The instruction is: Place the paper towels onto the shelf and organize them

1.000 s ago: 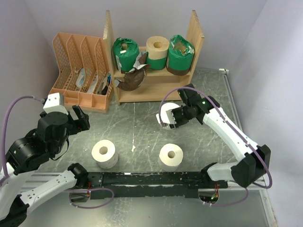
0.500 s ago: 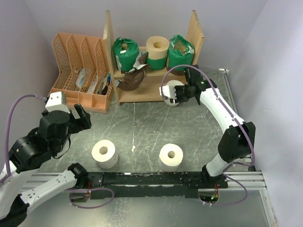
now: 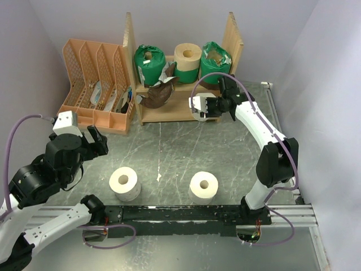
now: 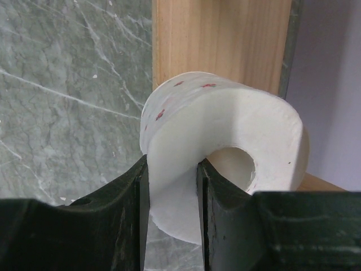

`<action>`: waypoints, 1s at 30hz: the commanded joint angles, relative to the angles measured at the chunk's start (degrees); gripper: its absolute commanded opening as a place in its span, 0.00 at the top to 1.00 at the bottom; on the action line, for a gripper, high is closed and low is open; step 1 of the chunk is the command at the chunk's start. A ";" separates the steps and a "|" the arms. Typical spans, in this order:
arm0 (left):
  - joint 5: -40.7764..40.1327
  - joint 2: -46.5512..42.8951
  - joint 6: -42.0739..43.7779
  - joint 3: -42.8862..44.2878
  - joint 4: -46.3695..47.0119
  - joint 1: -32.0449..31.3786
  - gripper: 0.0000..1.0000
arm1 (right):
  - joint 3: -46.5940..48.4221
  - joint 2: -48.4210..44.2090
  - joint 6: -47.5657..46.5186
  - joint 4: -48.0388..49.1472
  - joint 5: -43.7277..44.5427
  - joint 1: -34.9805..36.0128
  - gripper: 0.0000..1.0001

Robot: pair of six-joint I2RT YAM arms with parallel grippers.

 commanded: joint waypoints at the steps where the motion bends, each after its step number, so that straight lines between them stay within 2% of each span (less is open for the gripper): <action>1: -0.59 -0.76 0.74 0.27 0.37 -0.24 0.02 | 2.62 0.55 0.42 3.27 -0.22 -0.55 1.00; 4: -0.56 -0.92 0.67 0.15 0.41 -0.20 0.02 | 2.85 0.85 0.97 4.10 0.70 -0.65 1.00; 5: -0.59 -0.92 0.65 0.09 0.44 -0.24 0.02 | 3.06 0.97 1.27 4.50 1.05 -0.65 0.97; 9: -0.71 -0.90 0.73 0.10 0.37 -0.23 0.02 | 2.71 0.03 1.35 6.48 1.97 -0.98 0.70; 14: -0.80 -1.09 0.69 0.00 0.54 -0.24 0.02 | 2.55 -1.37 1.09 6.89 1.65 -1.12 0.56; 15: -0.81 -1.13 0.68 0.02 0.54 -0.25 0.02 | 2.65 -1.37 1.04 6.56 1.61 -1.17 0.42; 16: -0.77 -1.20 0.66 -0.02 0.58 -0.21 0.02 | 2.65 -1.47 0.88 6.30 1.74 -1.13 0.16; 17: -0.77 -1.26 0.62 -0.06 0.59 -0.24 0.02 | 2.58 -1.51 0.79 6.08 1.80 -1.12 0.02; 30: -0.75 -1.30 0.57 -0.03 0.40 -0.22 0.02 | -0.18 -5.76 0.78 6.87 1.59 -1.19 0.00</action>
